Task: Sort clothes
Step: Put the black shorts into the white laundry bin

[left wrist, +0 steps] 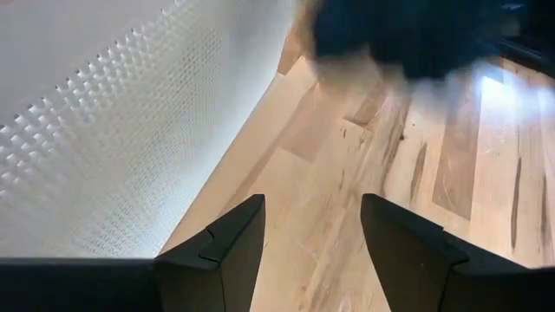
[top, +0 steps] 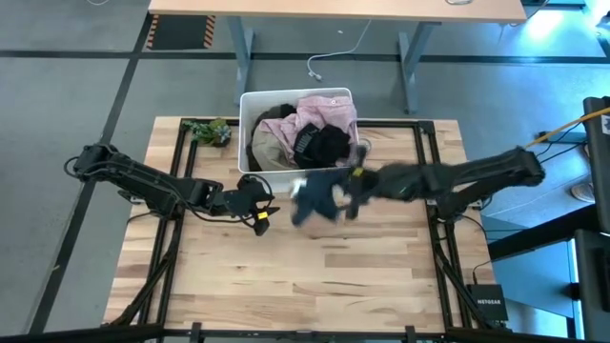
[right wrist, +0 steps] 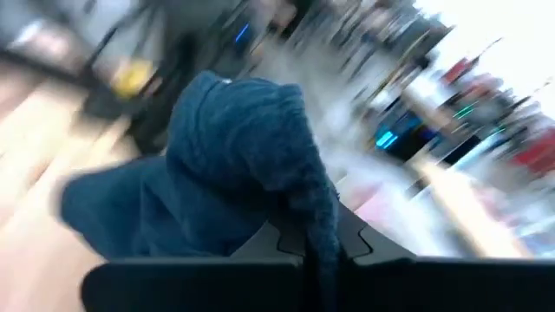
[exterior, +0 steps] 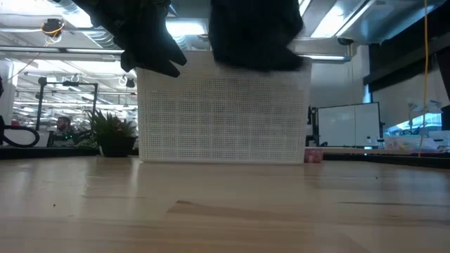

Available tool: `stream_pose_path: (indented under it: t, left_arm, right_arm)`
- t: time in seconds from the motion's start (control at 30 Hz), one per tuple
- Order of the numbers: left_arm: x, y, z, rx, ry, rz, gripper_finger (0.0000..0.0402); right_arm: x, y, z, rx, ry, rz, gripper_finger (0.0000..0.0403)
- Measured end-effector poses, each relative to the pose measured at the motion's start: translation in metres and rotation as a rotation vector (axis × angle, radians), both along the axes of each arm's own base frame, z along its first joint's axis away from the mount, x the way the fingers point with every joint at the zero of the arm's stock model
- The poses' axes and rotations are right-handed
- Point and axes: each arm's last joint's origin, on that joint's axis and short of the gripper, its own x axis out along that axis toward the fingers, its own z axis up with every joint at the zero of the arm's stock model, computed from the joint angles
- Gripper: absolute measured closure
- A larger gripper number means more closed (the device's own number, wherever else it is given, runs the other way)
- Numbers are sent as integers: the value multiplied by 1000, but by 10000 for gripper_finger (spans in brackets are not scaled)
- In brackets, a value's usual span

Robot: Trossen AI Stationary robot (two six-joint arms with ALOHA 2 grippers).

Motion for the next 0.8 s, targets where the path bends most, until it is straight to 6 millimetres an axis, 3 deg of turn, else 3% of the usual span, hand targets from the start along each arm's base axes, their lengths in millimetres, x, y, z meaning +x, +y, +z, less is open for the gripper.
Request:
stream_pose_path:
  t: [0.17,0.27,0.4,0.57,0.67,0.8]
  left_arm:
    - [0,0,0,11,4,-5,215]
    - [0,0,0,17,5,-9,215]
    - [0,0,0,23,7,-13,215]
    - [0,0,0,38,8,-23,215]
    - [0,0,0,38,9,-24,215]
    - [-1,-1,2,20,6,-48,215]
  right_arm:
    - [-1,-42,51,-29,-228,-95,388]
    - [9,-73,65,-35,-297,-131,386]
    - [34,-118,60,23,-312,-208,385]
    - [70,-163,28,205,-197,-308,372]
    - [82,-175,16,280,-31,-342,330]
    - [75,-172,36,263,158,-348,255]
